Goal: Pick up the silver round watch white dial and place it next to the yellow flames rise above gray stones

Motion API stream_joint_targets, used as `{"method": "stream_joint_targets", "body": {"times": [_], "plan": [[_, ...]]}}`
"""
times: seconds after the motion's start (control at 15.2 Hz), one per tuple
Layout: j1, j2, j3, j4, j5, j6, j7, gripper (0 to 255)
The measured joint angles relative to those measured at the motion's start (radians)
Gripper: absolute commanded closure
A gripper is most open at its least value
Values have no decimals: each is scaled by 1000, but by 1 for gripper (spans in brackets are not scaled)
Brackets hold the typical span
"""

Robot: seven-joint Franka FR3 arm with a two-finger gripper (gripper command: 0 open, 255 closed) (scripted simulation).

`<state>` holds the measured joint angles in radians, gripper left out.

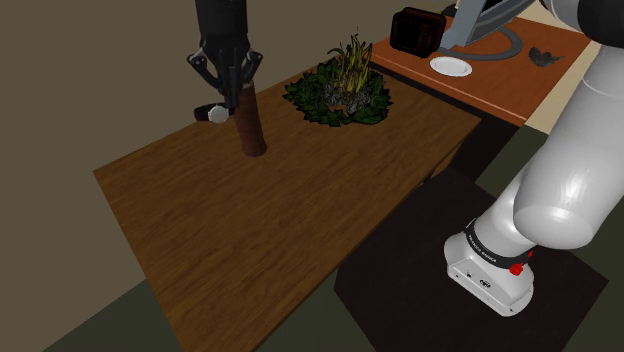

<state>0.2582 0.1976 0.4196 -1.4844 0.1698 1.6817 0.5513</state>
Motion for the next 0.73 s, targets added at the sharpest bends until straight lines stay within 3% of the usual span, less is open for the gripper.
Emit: {"method": "stream_joint_targets", "body": {"times": [0.73], "plan": [[16, 50, 4, 206, -22, -154, 42, 255]]}}
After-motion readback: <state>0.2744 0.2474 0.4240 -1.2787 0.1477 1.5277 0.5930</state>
